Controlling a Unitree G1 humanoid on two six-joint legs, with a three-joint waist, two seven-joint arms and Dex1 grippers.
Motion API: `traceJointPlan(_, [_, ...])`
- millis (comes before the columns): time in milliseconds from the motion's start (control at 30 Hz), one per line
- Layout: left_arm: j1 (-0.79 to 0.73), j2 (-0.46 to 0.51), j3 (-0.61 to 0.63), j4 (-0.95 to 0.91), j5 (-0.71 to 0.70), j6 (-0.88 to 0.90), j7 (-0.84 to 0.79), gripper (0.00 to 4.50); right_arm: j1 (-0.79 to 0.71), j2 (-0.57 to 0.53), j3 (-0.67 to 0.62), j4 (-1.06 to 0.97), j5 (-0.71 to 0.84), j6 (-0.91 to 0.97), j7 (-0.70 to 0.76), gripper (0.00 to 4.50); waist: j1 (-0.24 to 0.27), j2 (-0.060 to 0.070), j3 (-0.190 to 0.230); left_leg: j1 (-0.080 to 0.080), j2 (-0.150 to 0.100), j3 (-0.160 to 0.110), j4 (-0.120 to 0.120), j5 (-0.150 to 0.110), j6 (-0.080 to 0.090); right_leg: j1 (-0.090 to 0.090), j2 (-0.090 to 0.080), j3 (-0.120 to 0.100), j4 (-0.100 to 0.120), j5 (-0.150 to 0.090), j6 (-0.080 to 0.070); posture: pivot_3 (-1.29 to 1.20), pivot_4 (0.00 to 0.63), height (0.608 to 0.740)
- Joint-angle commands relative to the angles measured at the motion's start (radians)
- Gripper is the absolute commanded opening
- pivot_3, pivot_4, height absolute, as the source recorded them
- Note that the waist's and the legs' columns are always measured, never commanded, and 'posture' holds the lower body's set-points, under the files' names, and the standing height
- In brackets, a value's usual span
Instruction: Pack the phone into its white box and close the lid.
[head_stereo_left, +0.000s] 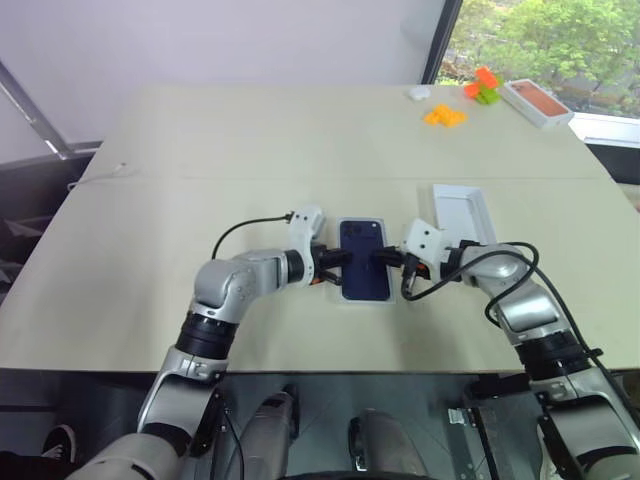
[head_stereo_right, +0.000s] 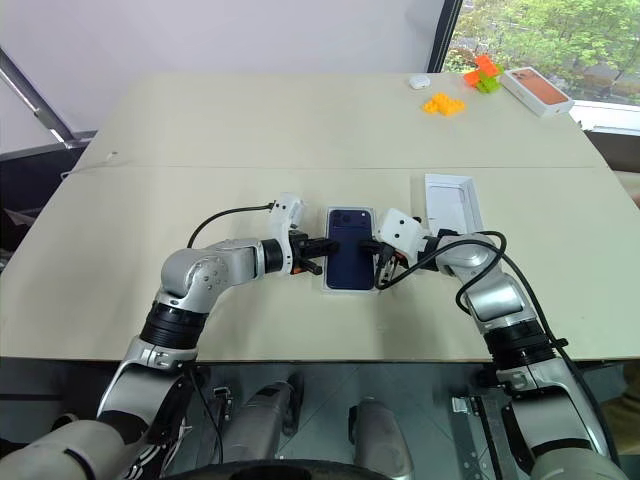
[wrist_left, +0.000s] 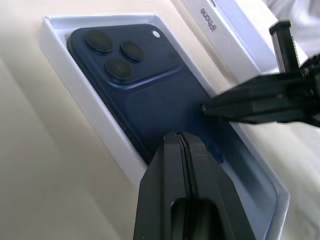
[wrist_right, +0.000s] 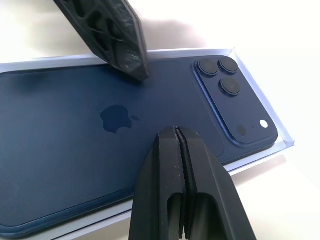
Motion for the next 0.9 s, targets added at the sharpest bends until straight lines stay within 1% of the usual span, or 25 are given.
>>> traceJointPlan(33, [-0.011, -0.005, 0.087, -0.037, -0.02, 0.002, 0.03, 0.01, -0.037, -0.018, -0.046, -0.01, 0.029, 0.013, 0.009, 0.06, 0.001, 0.0, 0.0, -0.001, 0.0, 0.0, 0.0, 0.0, 0.0, -0.001, 0.0, 0.0, 0.0, 0.0, 0.0, 0.0, 0.15, 0.74])
traceJointPlan(267, [0.036, 0.076, 0.122, -0.079, -0.005, 0.013, 0.015, 0.01, -0.029, -0.072, -0.072, 0.036, 0.017, -0.006, 0.02, 0.06, 0.003, 0.0, 0.0, -0.002, 0.0, 0.0, -0.001, 0.0, 0.0, -0.002, 0.0, 0.0, -0.001, 0.0, 0.0, 0.0, 0.15, 0.74])
traceJointPlan(367, [0.057, 0.087, 0.097, -0.083, 0.006, 0.023, 0.005, 0.01, -0.024, -0.091, -0.073, 0.061, 0.001, -0.024, 0.009, 0.06, 0.006, 0.0, 0.0, -0.002, 0.0, 0.0, -0.001, 0.0, 0.0, -0.002, 0.0, 0.0, 0.0, 0.0, 0.0, 0.0, 0.15, 0.74])
traceJointPlan(533, [0.071, 0.048, 0.004, -0.065, 0.056, -0.024, -0.01, 0.01, 0.013, -0.108, -0.053, 0.054, -0.015, -0.055, 0.027, 0.06, 0.011, 0.0, 0.001, -0.002, -0.001, 0.0, 0.0, 0.0, 0.0, -0.001, -0.001, 0.0, 0.0, 0.0, 0.0, 0.0, 0.15, 0.74])
traceJointPlan(900, [0.013, -0.032, -0.057, 0.036, 0.105, -0.041, -0.055, 0.01, 0.058, -0.118, -0.045, 0.013, -0.025, -0.06, 0.043, 0.06, 0.012, 0.001, 0.0, -0.002, -0.001, 0.0, 0.0, 0.0, 0.0, -0.001, -0.001, -0.001, 0.0, 0.0, 0.0, 0.0, 0.15, 0.74])
